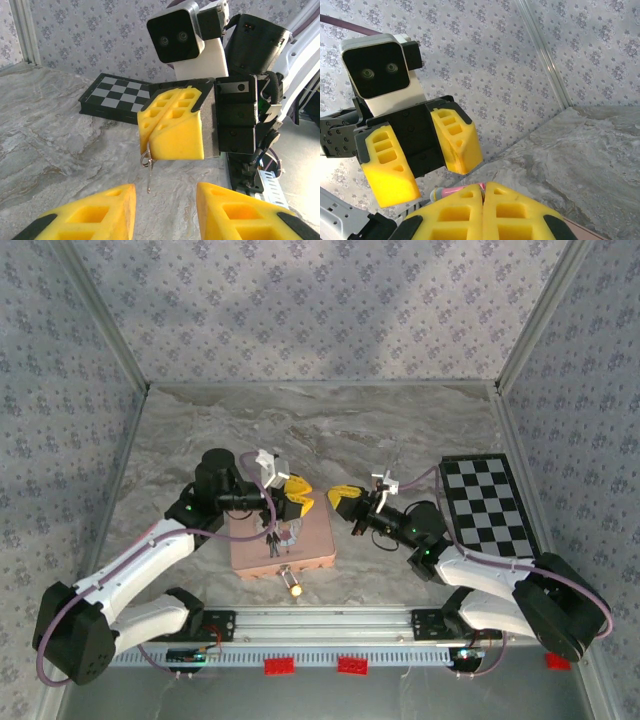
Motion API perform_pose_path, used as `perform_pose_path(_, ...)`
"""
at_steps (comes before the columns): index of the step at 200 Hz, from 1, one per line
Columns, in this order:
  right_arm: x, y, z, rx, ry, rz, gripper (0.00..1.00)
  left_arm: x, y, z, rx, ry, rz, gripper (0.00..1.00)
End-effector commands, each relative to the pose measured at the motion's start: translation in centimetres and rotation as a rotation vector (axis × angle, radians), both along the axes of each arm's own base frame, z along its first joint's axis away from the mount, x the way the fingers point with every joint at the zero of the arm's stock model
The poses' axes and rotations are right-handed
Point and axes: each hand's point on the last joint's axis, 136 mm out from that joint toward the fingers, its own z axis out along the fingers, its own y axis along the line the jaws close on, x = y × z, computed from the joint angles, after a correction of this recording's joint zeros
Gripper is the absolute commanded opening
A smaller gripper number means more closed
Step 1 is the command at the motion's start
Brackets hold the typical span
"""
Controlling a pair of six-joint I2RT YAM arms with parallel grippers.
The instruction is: Unlock the padlock with the key
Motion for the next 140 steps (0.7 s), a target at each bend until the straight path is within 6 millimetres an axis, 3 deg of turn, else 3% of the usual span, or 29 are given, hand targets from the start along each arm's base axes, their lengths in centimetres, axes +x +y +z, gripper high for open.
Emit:
perform_pose_path(1,0.1,-0.4,0.3,0.005,-0.017,-0.025,0.0,-0.7,-0.3,1.1,-0.037,-0.02,-0.062,0.37)
perform_pose_path(44,0.0,-0.2,0.4,0.01,-0.019,-0.011,0.0,-1.7,-1.2,0.3,0.004,0.012,-0.145,0.31)
perform_pose_path(140,-0.6,1.0,0.5,0.003,-0.035,0.049,0.0,-1.3,-1.5,-0.4,0.022,0.02,-0.136,0.25)
